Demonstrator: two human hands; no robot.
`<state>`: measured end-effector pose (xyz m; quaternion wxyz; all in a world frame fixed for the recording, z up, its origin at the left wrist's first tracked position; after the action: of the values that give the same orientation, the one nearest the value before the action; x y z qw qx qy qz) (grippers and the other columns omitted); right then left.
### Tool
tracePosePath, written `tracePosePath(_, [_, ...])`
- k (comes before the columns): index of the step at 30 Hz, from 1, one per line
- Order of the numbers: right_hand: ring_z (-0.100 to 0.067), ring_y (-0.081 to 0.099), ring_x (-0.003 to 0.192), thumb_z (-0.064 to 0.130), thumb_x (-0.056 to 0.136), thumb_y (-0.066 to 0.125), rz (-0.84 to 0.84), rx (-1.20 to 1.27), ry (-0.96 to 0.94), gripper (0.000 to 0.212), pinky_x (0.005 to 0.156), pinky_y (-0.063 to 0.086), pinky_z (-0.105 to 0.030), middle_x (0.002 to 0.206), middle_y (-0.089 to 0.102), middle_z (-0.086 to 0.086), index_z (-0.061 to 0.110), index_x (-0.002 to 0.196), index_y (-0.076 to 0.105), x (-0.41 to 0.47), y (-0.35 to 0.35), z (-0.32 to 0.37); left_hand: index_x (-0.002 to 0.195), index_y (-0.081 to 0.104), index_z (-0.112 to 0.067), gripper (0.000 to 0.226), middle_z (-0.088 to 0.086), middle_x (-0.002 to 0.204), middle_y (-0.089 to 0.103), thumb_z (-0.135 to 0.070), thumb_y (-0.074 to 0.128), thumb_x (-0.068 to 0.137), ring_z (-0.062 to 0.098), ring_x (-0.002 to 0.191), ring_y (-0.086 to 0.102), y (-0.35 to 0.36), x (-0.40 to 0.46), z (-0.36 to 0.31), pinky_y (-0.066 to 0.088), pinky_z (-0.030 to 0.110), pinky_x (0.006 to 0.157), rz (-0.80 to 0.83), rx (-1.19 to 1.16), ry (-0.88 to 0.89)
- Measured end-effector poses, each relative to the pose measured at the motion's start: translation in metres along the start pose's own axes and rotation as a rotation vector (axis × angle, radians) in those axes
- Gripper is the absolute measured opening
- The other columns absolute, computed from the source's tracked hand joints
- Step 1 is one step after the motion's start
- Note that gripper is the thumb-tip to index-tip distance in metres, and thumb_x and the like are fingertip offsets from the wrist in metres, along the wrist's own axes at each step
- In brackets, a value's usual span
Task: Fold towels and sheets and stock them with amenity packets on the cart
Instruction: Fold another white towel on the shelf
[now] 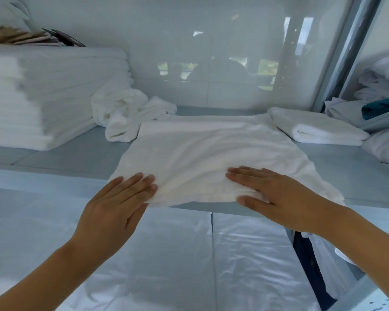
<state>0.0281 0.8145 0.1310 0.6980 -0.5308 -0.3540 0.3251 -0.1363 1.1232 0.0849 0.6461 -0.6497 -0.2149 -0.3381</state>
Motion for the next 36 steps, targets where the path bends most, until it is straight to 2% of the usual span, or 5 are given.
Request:
tracePosePath(11, [0.022, 0.023, 0.14, 0.075, 0.098, 0.037, -0.057, 0.088, 0.023, 0.057, 0.115, 0.014, -0.004, 0.152, 0.031, 0.043, 0.054, 0.151, 0.036, -0.037, -0.025, 0.015, 0.099, 0.076, -0.038, 0.027, -0.028, 0.094, 0.072, -0.051, 0.053, 0.098, -0.006, 0.052, 0.059, -0.036, 0.052, 0.005, 0.039, 0.007, 0.057, 0.036, -0.382, -0.305])
tracePosePath(14, [0.017, 0.031, 0.14, 0.068, 0.097, 0.046, -0.088, 0.262, 0.145, 0.054, 0.118, 0.02, -0.012, 0.154, 0.038, 0.033, 0.05, 0.147, 0.046, 0.002, -0.038, -0.014, 0.128, 0.066, -0.037, 0.036, -0.019, 0.127, 0.066, -0.052, 0.051, 0.098, -0.009, 0.094, 0.061, -0.001, 0.097, 0.01, 0.048, 0.025, 0.086, 0.252, -0.307, -0.3])
tracePosePath(18, [-0.005, 0.021, 0.151, 0.066, 0.096, 0.045, 0.099, 0.2, 0.385, 0.065, 0.121, 0.014, -0.027, 0.165, 0.021, 0.023, 0.047, 0.157, 0.029, 0.036, -0.045, -0.073, 0.158, 0.032, -0.032, 0.061, -0.006, 0.168, 0.022, -0.058, 0.038, 0.103, 0.015, 0.153, 0.02, 0.047, 0.135, 0.028, 0.015, 0.034, 0.122, 0.64, -0.186, -0.325])
tracePosePath(31, [0.016, -0.016, 0.146, 0.086, 0.089, 0.014, 0.096, -0.072, 0.262, 0.074, 0.122, -0.004, -0.02, 0.16, -0.013, 0.038, 0.056, 0.155, -0.004, -0.053, -0.016, -0.055, 0.157, 0.001, -0.053, 0.082, -0.027, 0.165, -0.008, -0.087, 0.005, 0.082, -0.001, 0.153, -0.007, 0.015, 0.07, 0.021, 0.001, 0.032, 0.125, 0.821, -0.162, -0.22])
tracePosePath(36, [0.032, -0.004, 0.136, 0.1, 0.075, 0.022, 0.069, 0.113, 0.311, 0.079, 0.115, -0.001, -0.014, 0.147, 0.001, 0.057, 0.07, 0.147, 0.013, -0.053, -0.034, -0.047, 0.144, 0.049, -0.044, 0.084, -0.022, 0.153, 0.044, -0.09, 0.016, 0.083, 0.004, 0.14, 0.04, -0.002, 0.094, 0.016, 0.028, 0.025, 0.11, 0.657, -0.259, -0.323])
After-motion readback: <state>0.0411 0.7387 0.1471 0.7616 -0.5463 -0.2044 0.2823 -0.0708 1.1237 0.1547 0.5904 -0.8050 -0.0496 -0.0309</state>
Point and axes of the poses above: each hand's wrist, its own x-axis towards the middle knuckle, its own y-axis out of the palm, z = x × y, the point moved 2 cm from there along x, towards the middle knuckle
